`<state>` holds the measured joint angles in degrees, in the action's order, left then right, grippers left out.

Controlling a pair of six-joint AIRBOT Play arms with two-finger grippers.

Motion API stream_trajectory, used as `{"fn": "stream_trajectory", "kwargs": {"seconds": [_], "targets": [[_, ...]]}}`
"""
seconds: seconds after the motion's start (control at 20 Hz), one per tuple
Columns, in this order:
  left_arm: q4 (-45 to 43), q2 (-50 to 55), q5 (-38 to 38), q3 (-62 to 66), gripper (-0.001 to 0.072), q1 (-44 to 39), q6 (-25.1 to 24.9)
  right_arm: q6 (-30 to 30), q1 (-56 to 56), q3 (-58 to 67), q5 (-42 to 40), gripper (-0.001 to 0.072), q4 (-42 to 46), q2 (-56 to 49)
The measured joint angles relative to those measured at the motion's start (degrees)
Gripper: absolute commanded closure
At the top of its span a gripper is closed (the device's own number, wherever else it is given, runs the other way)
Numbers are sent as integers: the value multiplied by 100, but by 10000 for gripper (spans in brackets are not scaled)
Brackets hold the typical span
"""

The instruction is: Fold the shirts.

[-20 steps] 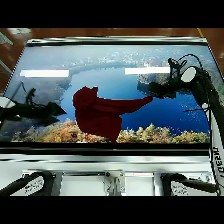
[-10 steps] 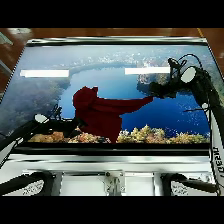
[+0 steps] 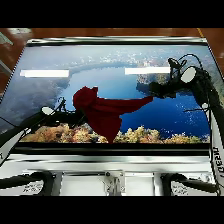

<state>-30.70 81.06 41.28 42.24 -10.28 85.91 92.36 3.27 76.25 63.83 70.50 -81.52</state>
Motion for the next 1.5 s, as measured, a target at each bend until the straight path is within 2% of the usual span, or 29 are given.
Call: {"fn": "stream_trajectory", "kwargs": {"seconds": [0.15, 0.35, 0.6, 0.85, 1.1, 1.3, 1.5], "targets": [[26, -590, 166, 442, 672, 7, -417, 22, 2, 2, -83, 655, -157, 98], [-190, -2192, -4, 1449, 672, 321, -778, 42, 2, 275, -496, 655, -313, 634], [-420, -3987, -726, 3230, 672, 1239, -855, 17, 2, 1130, -1554, 656, -299, 1941], [-634, -4937, -717, 4133, 672, 1729, -870, -2, 2, 1716, -2120, 655, 63, 3309], [-732, -5263, -177, 4317, 672, 1832, -752, -2, 2, 1847, -1613, 655, 332, 4277], [-1213, -5370, 664, 4339, 672, 1849, -603, 212, 2, 1869, -601, 655, 780, 4634], [-2109, -5390, 1657, 4098, 672, 1856, -273, 328, 2, 1869, 459, 656, 1119, 4527]]}}
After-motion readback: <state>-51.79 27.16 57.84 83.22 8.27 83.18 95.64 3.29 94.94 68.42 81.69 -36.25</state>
